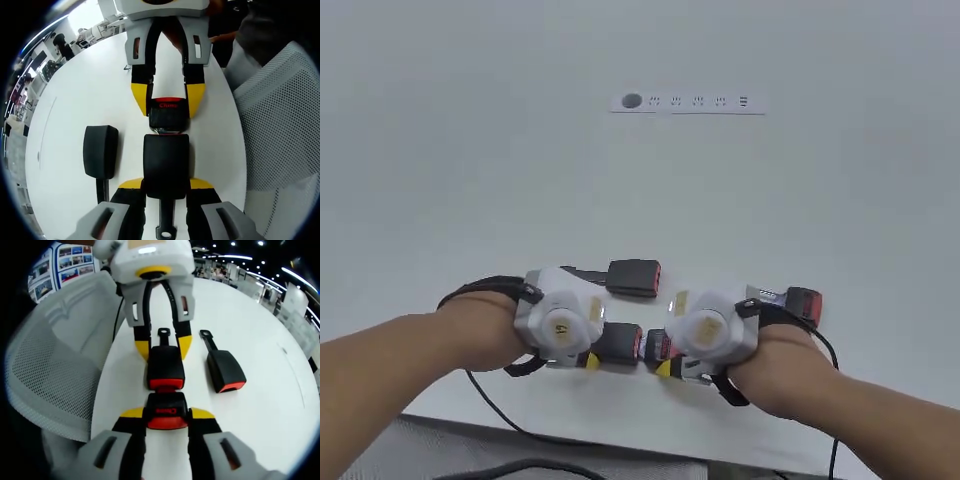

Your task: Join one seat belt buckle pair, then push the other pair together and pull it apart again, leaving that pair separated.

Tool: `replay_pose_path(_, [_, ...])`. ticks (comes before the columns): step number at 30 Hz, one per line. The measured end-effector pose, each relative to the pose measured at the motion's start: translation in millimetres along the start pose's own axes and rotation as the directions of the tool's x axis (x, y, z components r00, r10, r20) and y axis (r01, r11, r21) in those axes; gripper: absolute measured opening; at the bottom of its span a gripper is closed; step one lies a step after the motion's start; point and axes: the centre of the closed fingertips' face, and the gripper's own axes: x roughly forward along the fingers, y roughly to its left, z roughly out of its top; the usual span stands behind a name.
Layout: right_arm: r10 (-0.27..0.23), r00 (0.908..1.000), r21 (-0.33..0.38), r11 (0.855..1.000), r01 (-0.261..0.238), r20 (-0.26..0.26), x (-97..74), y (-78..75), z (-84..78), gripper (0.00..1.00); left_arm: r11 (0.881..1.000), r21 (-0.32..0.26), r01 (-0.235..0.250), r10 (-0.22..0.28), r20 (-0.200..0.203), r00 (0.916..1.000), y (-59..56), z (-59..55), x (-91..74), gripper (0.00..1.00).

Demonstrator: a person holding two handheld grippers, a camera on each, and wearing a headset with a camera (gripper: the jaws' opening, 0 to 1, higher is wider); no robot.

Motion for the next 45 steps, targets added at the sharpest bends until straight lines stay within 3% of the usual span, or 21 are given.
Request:
replay_pose_path(10, [0.000, 0.9991, 0.008, 1.000, 0.000, 0.044, -1.5, 0.6, -0.8, 0.31, 1.000, -0.026, -0.002, 0.002, 0.011, 0.9999, 0.1, -1.0, -0.3, 0.31])
replay_pose_path(16, [0.000, 0.9995, 0.019, 1.000, 0.000, 0.032, -1.6, 2.1, 0.1, 0.32, 1.000, -0.021, 0.008, -0.008, 0.007, 0.9999, -0.1, -0.6, 0.3, 0.32])
replay_pose_path(36, [0.009, 0.9979, 0.051, 0.999, -0.012, 0.064, -2.8, 1.7, 3.0, 0.34, 1.000, -0.026, -0.010, 0.009, -0.039, 0.9992, -0.7, -1.5, -0.6, 0.33])
replay_pose_path(45, [-0.010, 0.9959, 0.067, 0.998, 0.004, 0.090, -19.2, 5.7, 7.7, 0.33, 0.998, -0.053, -0.043, 0.043, -0.006, 0.9990, 2.5, 8.6, -17.4, 0.35])
